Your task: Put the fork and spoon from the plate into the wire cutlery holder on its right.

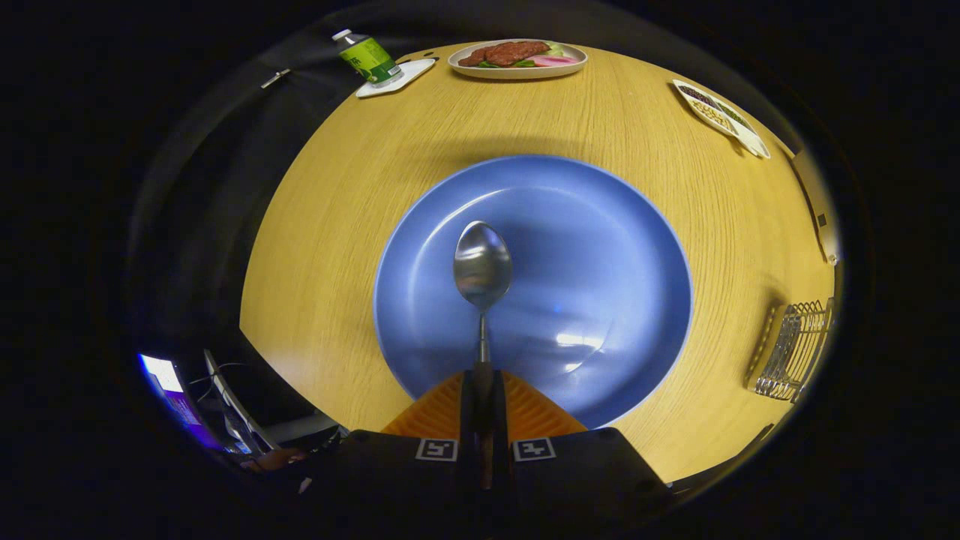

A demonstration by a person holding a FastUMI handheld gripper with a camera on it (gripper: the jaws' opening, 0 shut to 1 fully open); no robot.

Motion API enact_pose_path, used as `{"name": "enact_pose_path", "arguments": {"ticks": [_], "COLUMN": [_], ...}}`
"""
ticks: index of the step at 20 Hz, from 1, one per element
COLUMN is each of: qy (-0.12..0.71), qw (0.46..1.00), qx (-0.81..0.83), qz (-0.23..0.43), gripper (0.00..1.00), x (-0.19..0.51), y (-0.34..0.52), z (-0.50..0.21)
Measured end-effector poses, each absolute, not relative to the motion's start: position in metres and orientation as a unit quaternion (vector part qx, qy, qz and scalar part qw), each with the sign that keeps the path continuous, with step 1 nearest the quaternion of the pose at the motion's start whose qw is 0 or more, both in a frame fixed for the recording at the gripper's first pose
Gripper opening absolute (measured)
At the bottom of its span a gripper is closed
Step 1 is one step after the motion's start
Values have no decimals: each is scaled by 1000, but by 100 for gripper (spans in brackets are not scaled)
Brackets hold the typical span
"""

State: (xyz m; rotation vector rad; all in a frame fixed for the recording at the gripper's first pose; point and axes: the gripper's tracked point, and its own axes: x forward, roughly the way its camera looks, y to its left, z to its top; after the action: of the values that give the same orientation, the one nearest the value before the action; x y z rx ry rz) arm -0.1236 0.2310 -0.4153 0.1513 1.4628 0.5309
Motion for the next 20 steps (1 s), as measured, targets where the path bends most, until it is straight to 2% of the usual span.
{"name": "enact_pose_path", "arguments": {"ticks": [7, 8, 13, 20], "qy": [634, 630, 623, 586], "qw": [728, 733, 734, 756], "qx": [108, 110, 144, 178], "qz": [237, 232, 226, 230], "gripper": [12, 7, 6, 7], "x": [-102, -97, -89, -66], "y": [210, 207, 192, 124], "z": [-382, -384, -367, -295]}}
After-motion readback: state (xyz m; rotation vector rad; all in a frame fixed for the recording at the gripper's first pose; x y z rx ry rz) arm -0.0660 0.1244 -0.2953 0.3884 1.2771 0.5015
